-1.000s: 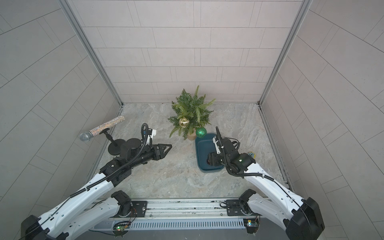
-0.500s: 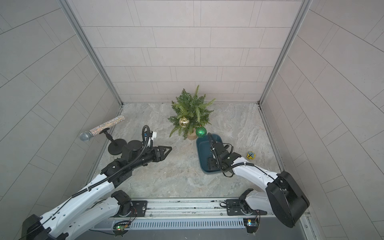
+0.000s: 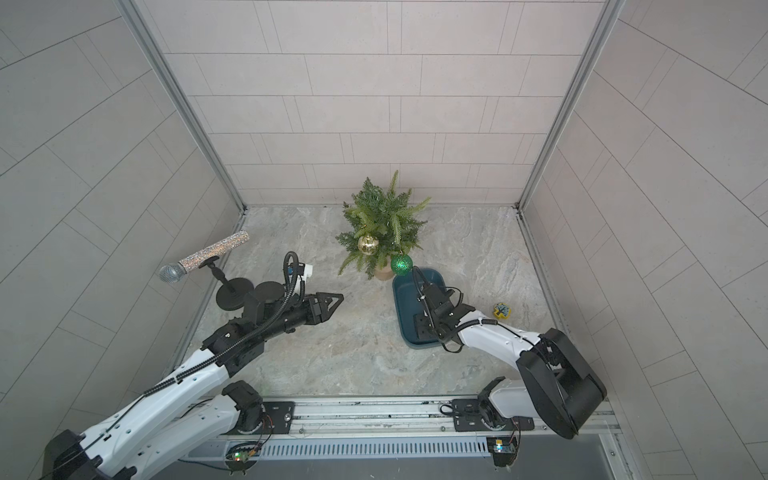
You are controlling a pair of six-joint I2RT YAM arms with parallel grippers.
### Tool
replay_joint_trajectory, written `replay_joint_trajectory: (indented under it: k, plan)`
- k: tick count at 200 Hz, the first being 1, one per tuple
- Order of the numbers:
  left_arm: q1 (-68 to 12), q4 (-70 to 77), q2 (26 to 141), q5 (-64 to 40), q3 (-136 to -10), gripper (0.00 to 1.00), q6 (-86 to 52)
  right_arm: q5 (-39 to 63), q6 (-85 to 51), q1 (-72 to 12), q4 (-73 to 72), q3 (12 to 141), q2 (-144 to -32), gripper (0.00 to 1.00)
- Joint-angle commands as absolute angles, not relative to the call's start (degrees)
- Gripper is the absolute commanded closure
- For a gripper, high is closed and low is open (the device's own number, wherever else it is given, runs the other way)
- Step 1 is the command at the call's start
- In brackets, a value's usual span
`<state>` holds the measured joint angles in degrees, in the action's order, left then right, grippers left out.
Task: Decorate the small christmas tree with ornaments
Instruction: Pick up an ornament from the container.
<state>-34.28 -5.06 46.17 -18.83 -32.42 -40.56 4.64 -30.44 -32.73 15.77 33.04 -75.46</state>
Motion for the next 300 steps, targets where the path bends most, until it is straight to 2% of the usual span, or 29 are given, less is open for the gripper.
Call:
replay_joint_trajectory:
  k: [1,38,91,155,224,247,300]
  plan:
    - [-34.6,-3.3,46.1,-18.7,-32.0,0.41,-40.8,2.9,-32.0,-33.0,15.8,33.9,-75.3,0.33]
    - [-34.6,-3.2,46.2,-18.8,-32.1,0.41,-40.8,1.7,-36.4,-33.0,15.7,34.4,-75.2,0.3]
    - [-34.6,-2.7,46.9,-19.1,-31.8,0.41,-40.8,-1.1,-40.8,-33.0,16.2,34.6,-76.1,0.32]
    - [-34.6,-2.5,46.8,-18.7,-31.3,0.41,-40.7,0.2,-39.9,-33.2,17.8,35.2,-76.3,0.48]
    - [-34.6,-2.1,47.1,-18.9,-32.1,0.41,-40.4,0.7,-35.6,-33.1,21.7,37.4,-66.3,0.5]
    - [-34.5,-2.2,46.9,-19.2,-33.2,0.41,-40.2,2.8,-31.1,-33.0,23.2,38.7,-60.5,0.5]
    - [-34.6,-2.6,47.9,-22.3,-38.8,0.4,-38.9,20.7,-19.6,-32.3,29.5,46.3,-49.2,0.5]
